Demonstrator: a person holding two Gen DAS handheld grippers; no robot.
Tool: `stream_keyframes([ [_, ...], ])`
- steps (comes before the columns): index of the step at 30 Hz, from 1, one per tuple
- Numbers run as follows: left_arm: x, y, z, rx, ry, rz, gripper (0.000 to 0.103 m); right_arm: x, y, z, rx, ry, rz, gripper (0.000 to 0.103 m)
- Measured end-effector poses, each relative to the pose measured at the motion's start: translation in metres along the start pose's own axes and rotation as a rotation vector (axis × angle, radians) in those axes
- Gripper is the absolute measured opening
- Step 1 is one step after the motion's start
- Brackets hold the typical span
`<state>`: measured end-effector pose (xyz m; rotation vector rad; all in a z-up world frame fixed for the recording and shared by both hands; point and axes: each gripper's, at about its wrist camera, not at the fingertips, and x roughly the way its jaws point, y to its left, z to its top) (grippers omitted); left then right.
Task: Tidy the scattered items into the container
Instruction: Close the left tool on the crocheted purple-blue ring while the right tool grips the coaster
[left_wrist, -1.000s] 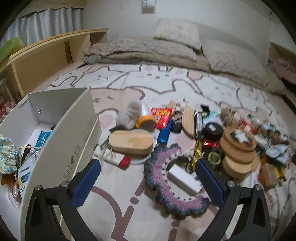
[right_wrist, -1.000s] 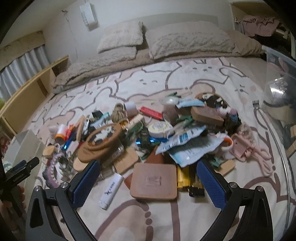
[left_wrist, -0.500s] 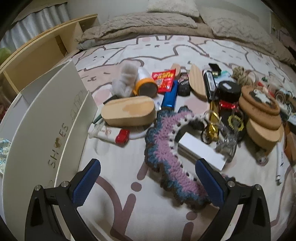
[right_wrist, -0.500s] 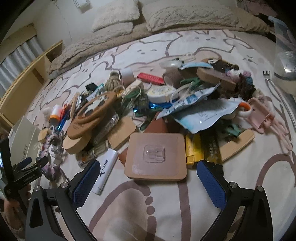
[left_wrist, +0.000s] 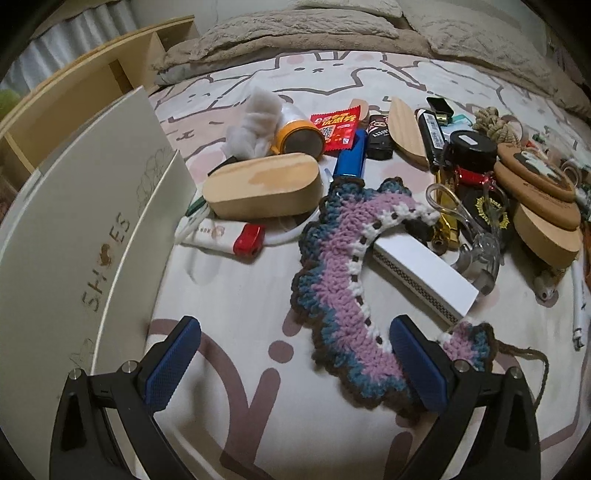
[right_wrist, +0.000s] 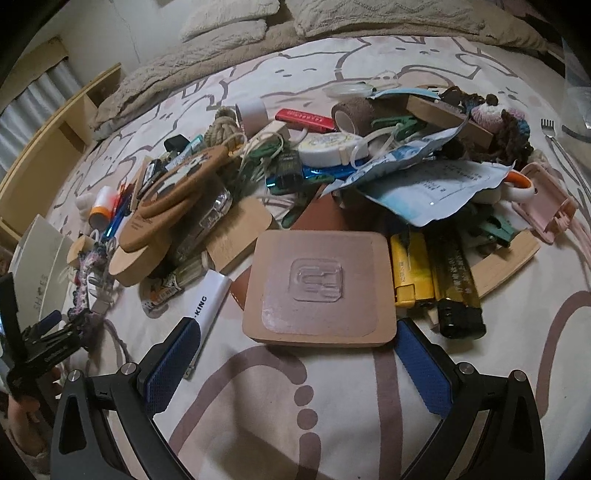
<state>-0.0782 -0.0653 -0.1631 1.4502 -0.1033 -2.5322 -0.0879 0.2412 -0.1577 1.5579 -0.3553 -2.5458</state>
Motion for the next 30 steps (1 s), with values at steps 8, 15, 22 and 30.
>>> stream_keyframes([
  [8,0.001,0.003,-0.001,-0.066,0.007,-0.137,0.070,0.006,0.001,-0.002,-0.010,-0.003,-0.017,0.103],
  [15,-0.005,-0.011,0.001,-0.015,-0.022,-0.161,0.032,0.010,0.011,-0.009,-0.121,-0.012,-0.066,0.103],
  [22,-0.010,-0.010,-0.002,-0.022,-0.019,-0.208,0.022,0.013,0.018,-0.013,-0.193,-0.032,-0.116,0.103],
  [30,-0.029,-0.013,-0.025,-0.023,-0.019,-0.268,0.022,0.010,0.008,-0.007,-0.085,-0.046,-0.073,0.103],
])
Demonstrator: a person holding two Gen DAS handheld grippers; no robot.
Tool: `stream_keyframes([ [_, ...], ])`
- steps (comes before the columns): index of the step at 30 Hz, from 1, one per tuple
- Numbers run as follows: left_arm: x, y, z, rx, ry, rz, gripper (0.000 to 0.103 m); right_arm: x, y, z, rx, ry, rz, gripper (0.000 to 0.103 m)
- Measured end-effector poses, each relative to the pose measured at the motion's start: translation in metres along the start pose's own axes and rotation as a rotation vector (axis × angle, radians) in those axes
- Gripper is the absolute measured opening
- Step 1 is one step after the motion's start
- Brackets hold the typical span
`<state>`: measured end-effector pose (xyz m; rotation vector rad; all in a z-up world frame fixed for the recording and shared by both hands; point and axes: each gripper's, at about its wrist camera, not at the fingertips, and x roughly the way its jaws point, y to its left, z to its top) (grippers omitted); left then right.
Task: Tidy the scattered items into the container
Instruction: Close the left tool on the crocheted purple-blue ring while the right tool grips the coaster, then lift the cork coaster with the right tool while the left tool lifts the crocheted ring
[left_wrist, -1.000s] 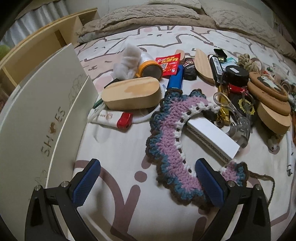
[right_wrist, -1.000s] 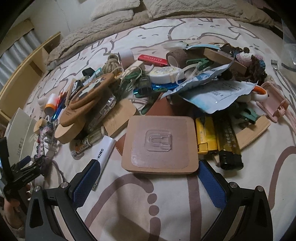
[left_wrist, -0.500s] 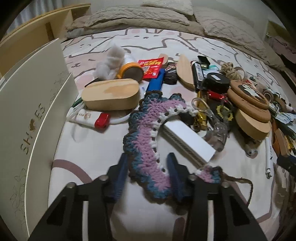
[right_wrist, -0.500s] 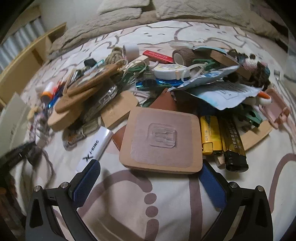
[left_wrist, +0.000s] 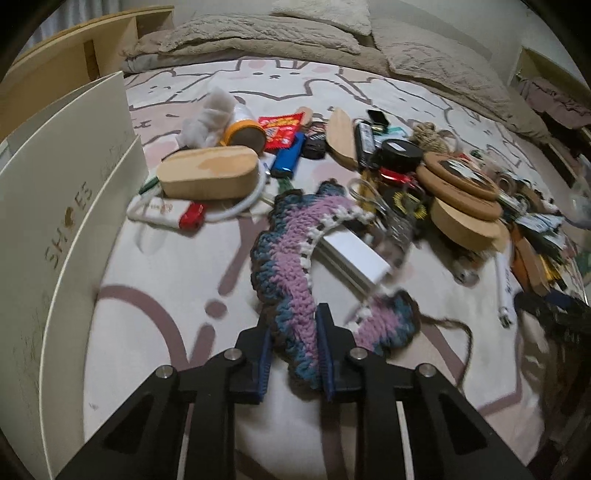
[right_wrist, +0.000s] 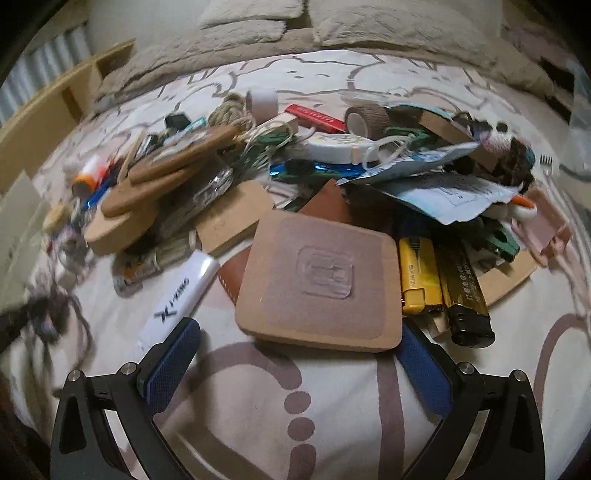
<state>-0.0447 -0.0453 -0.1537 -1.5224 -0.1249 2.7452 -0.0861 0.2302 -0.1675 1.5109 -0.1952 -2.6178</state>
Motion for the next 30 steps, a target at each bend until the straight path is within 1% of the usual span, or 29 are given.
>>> stream_keyframes([
  [6,-0.008,-0.016,-0.016,0.046,0.001,-0.037,0.022,-0.007,-0.030,0.007,0.203,-0.015,0.176,0.103],
  [8,-0.010,-0.022,-0.021,0.064,0.001,-0.053,0.022,-0.008,-0.037,0.008,0.255,-0.021,0.215,0.103],
  [10,-0.012,-0.026,-0.024,0.078,0.002,-0.067,0.022,-0.009,-0.038,0.008,0.278,-0.025,0.234,0.103],
  [16,-0.017,-0.039,-0.027,0.110,-0.005,-0.123,0.022,-0.009,-0.029,0.009,0.234,-0.028,0.216,0.103],
  [20,-0.018,-0.043,-0.029,0.118,-0.003,-0.132,0.022,-0.005,-0.026,0.011,0.208,-0.031,0.183,0.103],
  [22,-0.017,-0.041,-0.028,0.104,0.000,-0.135,0.022,-0.004,-0.024,0.011,0.198,-0.033,0.161,0.103],
  [23,-0.016,-0.040,-0.028,0.091,0.003,-0.135,0.025,-0.003,-0.023,0.011,0.193,-0.035,0.147,0.101],
  [24,-0.015,-0.037,-0.027,0.071,0.007,-0.131,0.042,-0.003,-0.022,0.011,0.186,-0.037,0.129,0.096],
  [25,-0.015,-0.033,-0.026,0.045,0.006,-0.120,0.055,-0.003,-0.021,0.010,0.178,-0.040,0.110,0.094],
  [26,-0.015,-0.030,-0.025,0.023,0.001,-0.109,0.073,-0.003,-0.021,0.010,0.170,-0.043,0.093,0.090],
  [29,-0.018,-0.021,-0.022,-0.021,-0.015,-0.104,0.074,-0.004,-0.022,0.010,0.154,-0.055,0.064,0.077],
  [30,-0.018,-0.019,-0.021,-0.034,-0.018,-0.107,0.074,-0.006,-0.023,0.010,0.155,-0.062,0.067,0.077],
])
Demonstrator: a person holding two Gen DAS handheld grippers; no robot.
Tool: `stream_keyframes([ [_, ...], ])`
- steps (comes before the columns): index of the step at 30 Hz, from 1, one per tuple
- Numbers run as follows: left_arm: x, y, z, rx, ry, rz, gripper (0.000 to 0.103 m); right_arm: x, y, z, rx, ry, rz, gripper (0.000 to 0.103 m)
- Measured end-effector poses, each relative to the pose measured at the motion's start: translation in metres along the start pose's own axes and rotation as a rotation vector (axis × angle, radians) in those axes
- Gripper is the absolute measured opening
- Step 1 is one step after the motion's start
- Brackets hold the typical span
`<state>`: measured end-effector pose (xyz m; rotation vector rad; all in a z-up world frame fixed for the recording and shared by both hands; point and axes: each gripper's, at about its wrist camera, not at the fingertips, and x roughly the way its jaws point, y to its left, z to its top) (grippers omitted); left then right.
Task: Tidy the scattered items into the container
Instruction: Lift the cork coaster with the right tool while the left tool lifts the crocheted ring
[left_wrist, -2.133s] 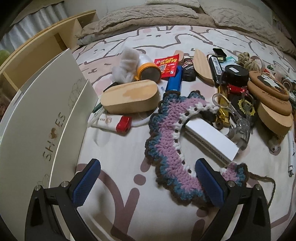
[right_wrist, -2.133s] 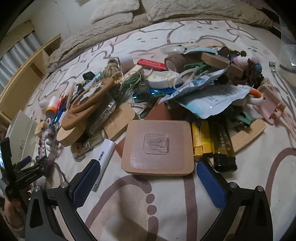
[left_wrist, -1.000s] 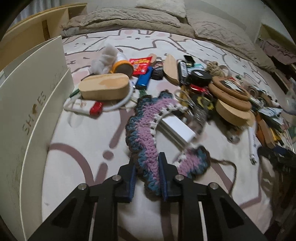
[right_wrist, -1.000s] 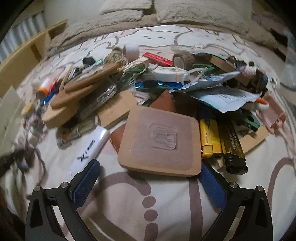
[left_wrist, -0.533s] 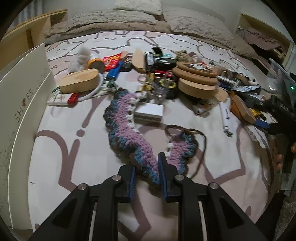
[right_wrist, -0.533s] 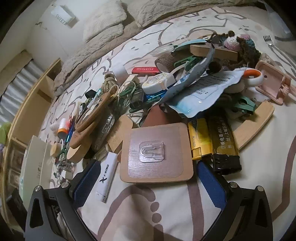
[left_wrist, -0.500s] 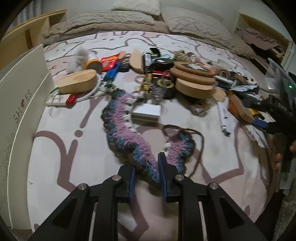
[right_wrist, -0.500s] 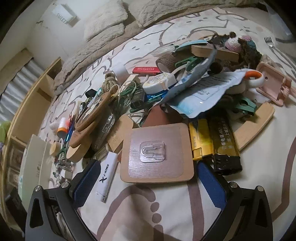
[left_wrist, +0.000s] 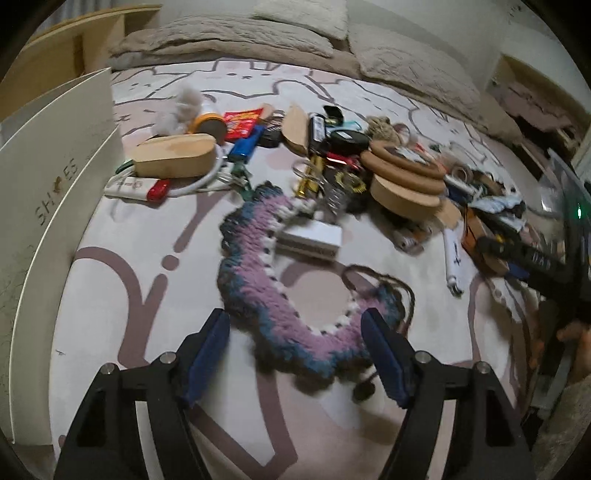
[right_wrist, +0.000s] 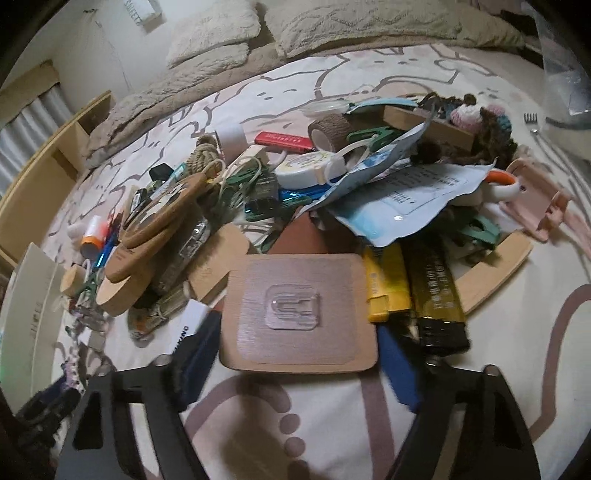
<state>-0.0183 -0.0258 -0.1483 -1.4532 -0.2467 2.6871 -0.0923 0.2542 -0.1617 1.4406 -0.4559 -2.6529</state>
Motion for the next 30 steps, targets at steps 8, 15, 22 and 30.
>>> stream_keyframes([
  [8,0.011,0.014,0.005,-0.078,0.022,-0.005,0.065,-0.018,0.012,-0.001,-0.012,-0.070,0.076,0.077],
  [15,0.015,0.007,0.005,-0.053,0.020,-0.018,0.020,-0.027,0.026,-0.003,-0.037,-0.092,0.121,0.077],
  [22,0.009,-0.003,0.005,-0.016,-0.008,-0.045,0.015,-0.034,0.029,-0.005,-0.039,-0.107,0.134,0.077],
  [30,-0.007,-0.010,0.011,0.017,-0.067,-0.045,0.015,-0.047,0.032,-0.004,-0.040,-0.150,0.147,0.077],
])
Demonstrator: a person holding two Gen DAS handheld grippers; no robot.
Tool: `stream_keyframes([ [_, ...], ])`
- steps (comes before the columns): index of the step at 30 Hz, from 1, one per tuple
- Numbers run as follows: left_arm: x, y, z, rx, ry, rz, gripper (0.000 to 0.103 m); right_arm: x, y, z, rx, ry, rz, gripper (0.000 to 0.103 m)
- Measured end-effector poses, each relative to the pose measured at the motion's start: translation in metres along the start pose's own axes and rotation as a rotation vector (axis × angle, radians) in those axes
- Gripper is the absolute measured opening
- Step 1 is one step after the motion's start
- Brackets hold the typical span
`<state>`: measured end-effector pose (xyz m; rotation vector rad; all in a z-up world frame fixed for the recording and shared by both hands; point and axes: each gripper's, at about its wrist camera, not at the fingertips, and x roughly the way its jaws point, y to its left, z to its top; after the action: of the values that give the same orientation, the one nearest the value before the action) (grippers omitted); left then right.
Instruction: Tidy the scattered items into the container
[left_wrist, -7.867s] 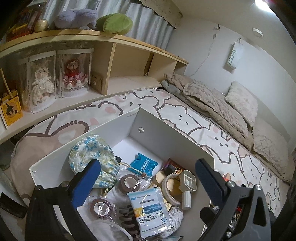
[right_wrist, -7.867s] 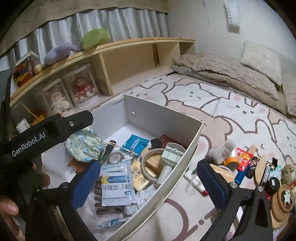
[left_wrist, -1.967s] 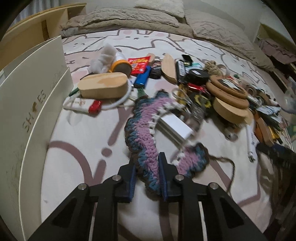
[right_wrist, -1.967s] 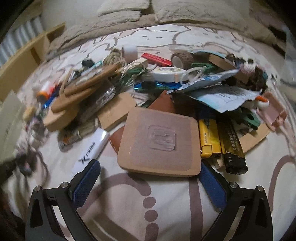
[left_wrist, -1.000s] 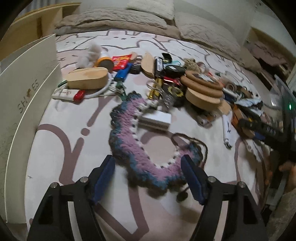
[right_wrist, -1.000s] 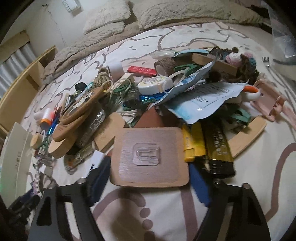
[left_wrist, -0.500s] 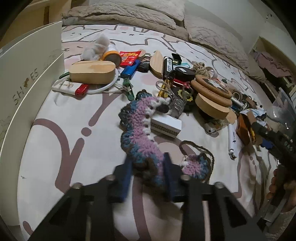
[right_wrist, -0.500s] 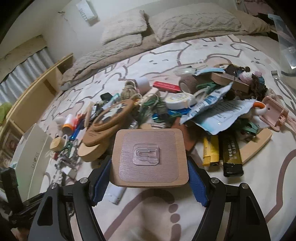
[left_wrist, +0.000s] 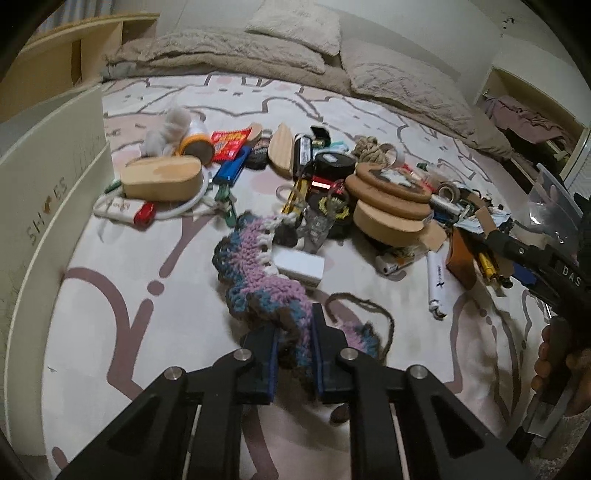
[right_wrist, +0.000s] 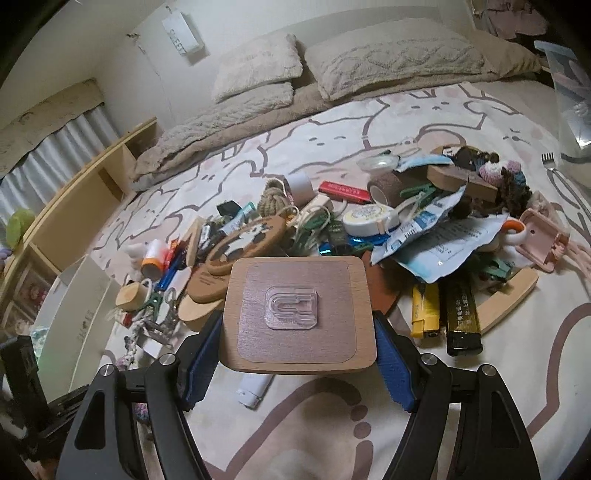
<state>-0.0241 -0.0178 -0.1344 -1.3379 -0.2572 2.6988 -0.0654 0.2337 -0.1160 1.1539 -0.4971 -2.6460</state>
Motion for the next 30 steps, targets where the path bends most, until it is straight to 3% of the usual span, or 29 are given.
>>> stream_keyframes([
  [18,-0.050,-0.020,0.034,0.066,-0.164,0.012,0.015,-0.047,0.030,0.017,-0.041,-0.151,0.082,0.077],
  [30,-0.079,-0.041,0.056,0.105,-0.238,-0.023,0.015,-0.075,0.049,0.026,-0.104,-0.231,0.124,0.077],
])
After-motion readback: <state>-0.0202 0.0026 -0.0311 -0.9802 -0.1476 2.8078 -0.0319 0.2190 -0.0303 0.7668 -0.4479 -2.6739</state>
